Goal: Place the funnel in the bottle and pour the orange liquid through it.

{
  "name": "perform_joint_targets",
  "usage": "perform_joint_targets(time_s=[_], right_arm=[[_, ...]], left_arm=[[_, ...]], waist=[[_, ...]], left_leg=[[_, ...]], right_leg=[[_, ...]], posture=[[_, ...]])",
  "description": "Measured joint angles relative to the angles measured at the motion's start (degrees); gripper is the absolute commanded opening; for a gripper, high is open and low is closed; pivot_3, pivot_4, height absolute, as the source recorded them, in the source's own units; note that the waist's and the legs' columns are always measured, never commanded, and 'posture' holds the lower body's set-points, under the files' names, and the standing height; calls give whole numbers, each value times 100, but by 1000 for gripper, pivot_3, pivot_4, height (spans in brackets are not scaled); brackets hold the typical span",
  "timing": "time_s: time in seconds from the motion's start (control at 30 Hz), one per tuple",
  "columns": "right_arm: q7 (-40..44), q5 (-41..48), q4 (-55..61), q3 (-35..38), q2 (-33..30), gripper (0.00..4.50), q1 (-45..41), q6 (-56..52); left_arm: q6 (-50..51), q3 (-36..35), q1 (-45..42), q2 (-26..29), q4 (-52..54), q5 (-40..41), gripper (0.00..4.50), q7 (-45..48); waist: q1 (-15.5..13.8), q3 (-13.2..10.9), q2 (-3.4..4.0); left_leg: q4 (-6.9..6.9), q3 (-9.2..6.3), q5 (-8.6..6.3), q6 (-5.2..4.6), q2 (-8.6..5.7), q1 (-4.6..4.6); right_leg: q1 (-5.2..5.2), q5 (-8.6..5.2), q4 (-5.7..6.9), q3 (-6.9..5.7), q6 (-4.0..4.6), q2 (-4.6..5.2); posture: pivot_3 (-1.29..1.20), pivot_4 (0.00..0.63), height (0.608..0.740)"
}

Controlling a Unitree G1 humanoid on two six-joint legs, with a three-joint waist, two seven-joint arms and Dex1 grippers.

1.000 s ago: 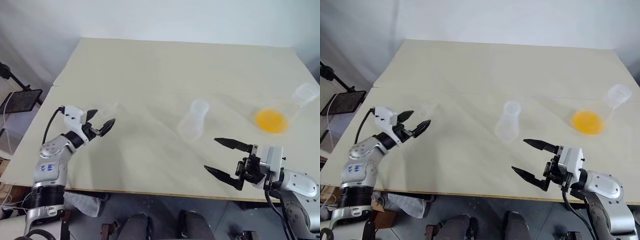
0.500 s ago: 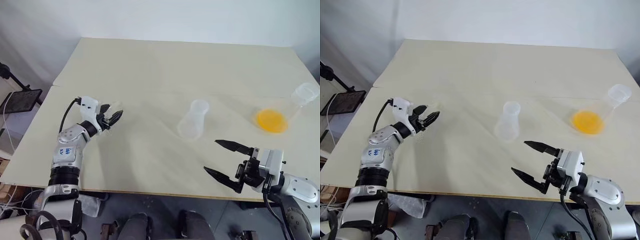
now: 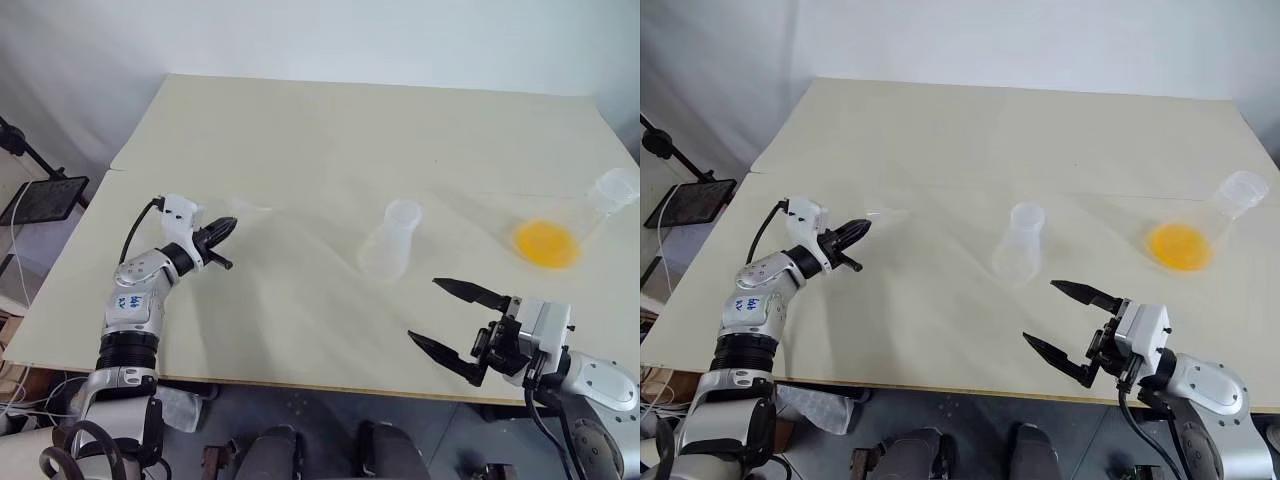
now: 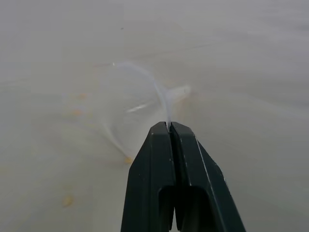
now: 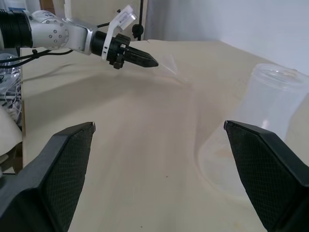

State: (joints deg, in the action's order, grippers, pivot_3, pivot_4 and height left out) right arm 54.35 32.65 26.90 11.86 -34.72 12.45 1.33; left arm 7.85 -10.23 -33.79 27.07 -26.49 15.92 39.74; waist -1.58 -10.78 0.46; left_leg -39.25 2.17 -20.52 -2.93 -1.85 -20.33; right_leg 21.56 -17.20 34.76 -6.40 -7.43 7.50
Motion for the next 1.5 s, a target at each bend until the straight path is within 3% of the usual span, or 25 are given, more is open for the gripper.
perform_joint_targets(time_s=[0.17, 0.37, 0.7, 0.97, 1.37, 1.5], right_arm=[[-126, 17, 124, 398, -2, 4500, 346, 1], [-363, 60, 419, 979, 168, 4500, 1078, 4], [-633, -65, 709, 1108, 608, 4500, 1707, 223], [-888, -259, 816, 947, 823, 4500, 1735, 350], [-1020, -333, 841, 868, 823, 4500, 1585, 362], [-1021, -338, 841, 862, 822, 4500, 1550, 362]], left_arm=[[-262, 71, -354, 175, 414, 195, 28, 856], [-685, 708, -1668, 15, 633, 236, 28, 1988], [-2531, 1780, -3395, -394, -1043, -557, 28, 3331], [-3967, 2222, -3998, -795, -2128, -1453, 28, 3087], [-4739, 2462, -4249, -853, -2617, -2002, 28, 2994], [-4647, 2462, -4246, -955, -2616, -1962, 1002, 3185]], waist=[[-12, -1, -1], [-97, 1, -2], [-41, 0, -3], [-55, -2, -5], [-98, -3, -7], [-118, -3, -8]], left_leg=[[-2, -1, 0, 0, -1, -2], [-6, 7, 2, -3, -6, -4], [-6, 22, 5, -5, 1, -4], [-5, 21, 7, -9, -2, -10], [-6, 20, 9, -15, -3, -16], [-6, 20, 10, -16, -3, -17]], right_leg=[[-1, 0, 0, -3, 0, 0], [-6, 1, -5, -1, -3, -2], [-3, 1, -13, 4, -3, -15], [-1, 2, -19, 4, -5, -10], [2, 2, -18, 1, -5, -8], [2, 2, -19, 1, -5, -8]], posture=[[0, 150, 740], [0, 150, 740], [0, 150, 740], [0, 150, 740], [0, 150, 740], [0, 150, 740]])
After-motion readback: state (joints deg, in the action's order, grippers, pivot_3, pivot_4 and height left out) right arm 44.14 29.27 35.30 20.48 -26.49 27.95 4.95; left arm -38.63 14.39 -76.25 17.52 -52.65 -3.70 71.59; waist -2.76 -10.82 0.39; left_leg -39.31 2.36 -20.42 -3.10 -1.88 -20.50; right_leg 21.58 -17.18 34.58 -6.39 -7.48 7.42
